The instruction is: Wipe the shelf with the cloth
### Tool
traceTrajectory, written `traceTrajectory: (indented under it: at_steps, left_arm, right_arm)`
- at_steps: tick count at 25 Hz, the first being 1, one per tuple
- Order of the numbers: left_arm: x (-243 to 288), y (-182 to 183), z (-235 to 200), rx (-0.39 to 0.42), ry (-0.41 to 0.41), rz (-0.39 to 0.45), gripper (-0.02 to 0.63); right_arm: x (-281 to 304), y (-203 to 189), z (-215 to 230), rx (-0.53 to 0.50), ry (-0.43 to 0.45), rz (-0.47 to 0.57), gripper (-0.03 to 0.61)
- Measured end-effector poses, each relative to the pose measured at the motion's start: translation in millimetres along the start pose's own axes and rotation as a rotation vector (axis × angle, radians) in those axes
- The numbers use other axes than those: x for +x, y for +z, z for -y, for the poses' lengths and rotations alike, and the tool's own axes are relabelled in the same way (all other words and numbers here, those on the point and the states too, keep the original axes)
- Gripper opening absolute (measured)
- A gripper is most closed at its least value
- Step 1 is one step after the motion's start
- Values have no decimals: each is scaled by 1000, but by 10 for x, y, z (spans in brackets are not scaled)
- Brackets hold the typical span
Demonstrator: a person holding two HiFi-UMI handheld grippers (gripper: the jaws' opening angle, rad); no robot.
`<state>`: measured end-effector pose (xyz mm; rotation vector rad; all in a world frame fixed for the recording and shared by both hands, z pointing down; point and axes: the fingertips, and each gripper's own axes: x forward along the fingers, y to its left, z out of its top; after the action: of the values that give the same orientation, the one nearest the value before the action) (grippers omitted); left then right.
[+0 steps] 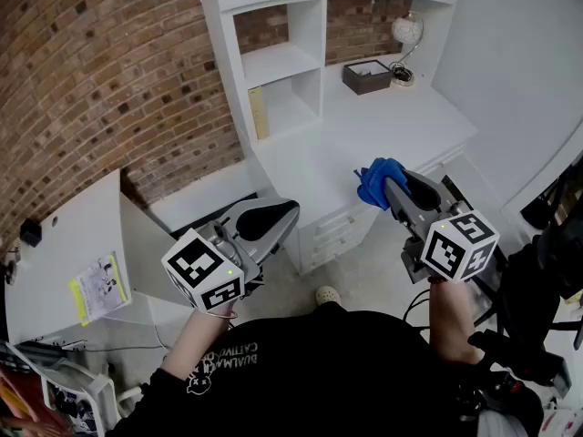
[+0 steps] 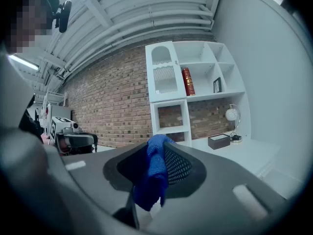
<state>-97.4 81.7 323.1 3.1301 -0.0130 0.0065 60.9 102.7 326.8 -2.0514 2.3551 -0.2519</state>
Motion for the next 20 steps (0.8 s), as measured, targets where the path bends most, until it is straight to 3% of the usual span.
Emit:
traceTrajectory:
  at_steps: [12, 16, 20]
  left_arm:
    - [-37, 34, -119, -12, 21, 37, 3]
    - [16, 69, -262, -29, 51, 76, 3]
    - [142, 35, -518, -69, 82, 77, 3]
  right_arm:
    - [32, -35, 19, 39, -13, 1, 106]
    - [147, -86, 109, 103, 26, -7, 109]
    - [410, -60, 227, 103, 69, -20, 109]
